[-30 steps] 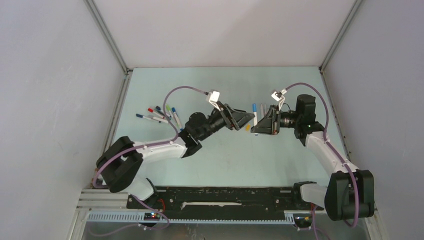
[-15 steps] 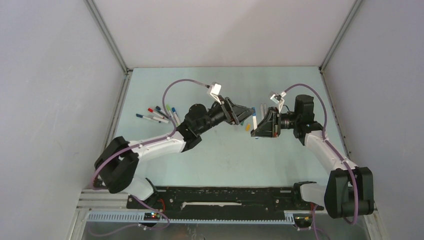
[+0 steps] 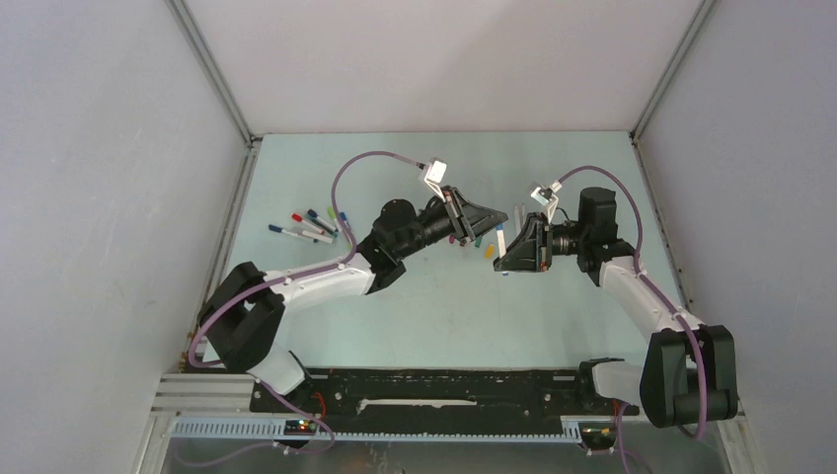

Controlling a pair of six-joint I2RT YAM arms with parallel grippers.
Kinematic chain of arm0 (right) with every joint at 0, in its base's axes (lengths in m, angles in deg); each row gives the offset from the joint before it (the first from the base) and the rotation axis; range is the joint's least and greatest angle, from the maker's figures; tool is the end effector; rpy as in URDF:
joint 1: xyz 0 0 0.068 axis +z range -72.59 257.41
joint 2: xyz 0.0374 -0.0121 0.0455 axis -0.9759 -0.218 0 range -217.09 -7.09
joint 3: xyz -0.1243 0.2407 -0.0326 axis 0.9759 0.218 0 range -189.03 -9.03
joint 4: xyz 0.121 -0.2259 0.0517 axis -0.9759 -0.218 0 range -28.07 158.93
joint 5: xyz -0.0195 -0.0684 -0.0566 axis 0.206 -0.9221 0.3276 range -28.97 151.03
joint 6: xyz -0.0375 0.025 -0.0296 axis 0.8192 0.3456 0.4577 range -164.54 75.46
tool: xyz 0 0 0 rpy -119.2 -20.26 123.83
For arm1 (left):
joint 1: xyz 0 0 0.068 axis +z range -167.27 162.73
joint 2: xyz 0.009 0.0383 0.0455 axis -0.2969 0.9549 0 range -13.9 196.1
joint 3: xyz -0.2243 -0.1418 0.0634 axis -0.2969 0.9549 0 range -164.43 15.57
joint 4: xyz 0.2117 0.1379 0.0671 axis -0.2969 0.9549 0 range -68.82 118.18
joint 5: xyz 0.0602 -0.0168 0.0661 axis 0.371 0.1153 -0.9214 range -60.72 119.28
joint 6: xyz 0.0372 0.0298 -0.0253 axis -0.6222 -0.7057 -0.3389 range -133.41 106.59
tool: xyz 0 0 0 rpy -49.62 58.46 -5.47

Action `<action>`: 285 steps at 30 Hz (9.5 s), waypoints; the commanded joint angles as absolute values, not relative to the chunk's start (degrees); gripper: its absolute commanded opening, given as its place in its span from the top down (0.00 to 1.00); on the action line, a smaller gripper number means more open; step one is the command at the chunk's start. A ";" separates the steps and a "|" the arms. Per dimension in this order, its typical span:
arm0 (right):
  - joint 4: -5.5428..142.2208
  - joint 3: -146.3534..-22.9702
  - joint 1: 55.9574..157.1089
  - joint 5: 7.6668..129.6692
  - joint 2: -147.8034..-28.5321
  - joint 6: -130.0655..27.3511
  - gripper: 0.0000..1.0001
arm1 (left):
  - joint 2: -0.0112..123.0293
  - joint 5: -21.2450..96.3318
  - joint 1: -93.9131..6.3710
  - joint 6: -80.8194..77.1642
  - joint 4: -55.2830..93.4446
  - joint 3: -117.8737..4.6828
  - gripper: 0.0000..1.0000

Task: Open the pen caps
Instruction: Open the pen cap from the pen, then place the pen cap at the center of the board, then place the pen at the center of the board, then pick up the pen from the center of the board, then open the pen cap from the pen.

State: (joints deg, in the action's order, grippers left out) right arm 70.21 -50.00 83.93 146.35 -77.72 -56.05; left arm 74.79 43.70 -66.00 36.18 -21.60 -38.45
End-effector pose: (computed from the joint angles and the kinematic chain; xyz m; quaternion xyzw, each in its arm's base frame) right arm 0.2369 0.0628 0.2570 -0.3193 0.6461 0.6339 0.2808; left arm 0.2288 -0.2741 0.3027 0.0899 0.6507 -0.6208 0.4279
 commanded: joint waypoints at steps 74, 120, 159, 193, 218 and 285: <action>26.22 -63.85 113.64 78.22 -104.25 -13.10 0.86 | 78.24 29.54 -49.53 29.57 25.35 -29.95 0.82; 16.74 -69.74 100.11 98.88 -86.32 -6.58 0.54 | 50.77 19.26 -33.50 23.02 28.07 -22.27 0.00; 16.55 -69.34 98.55 97.85 -89.46 -5.78 0.54 | 93.94 15.70 -31.69 16.65 50.15 -59.53 0.58; 16.22 -69.36 97.35 99.60 -88.39 -5.43 0.54 | 94.61 20.36 -31.05 15.29 49.87 -59.73 0.88; 17.67 -67.44 85.27 134.18 -77.20 -5.39 0.53 | 49.20 49.61 -44.07 29.60 -16.44 -16.37 1.00; 64.41 -52.05 80.84 152.98 -74.77 -49.66 1.00 | 59.83 41.74 -64.59 27.72 -13.49 -36.83 0.04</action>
State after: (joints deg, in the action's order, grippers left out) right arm 65.91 -51.81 81.02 149.43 -75.51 -52.82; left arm 56.95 32.92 -65.04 24.72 -20.11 -30.64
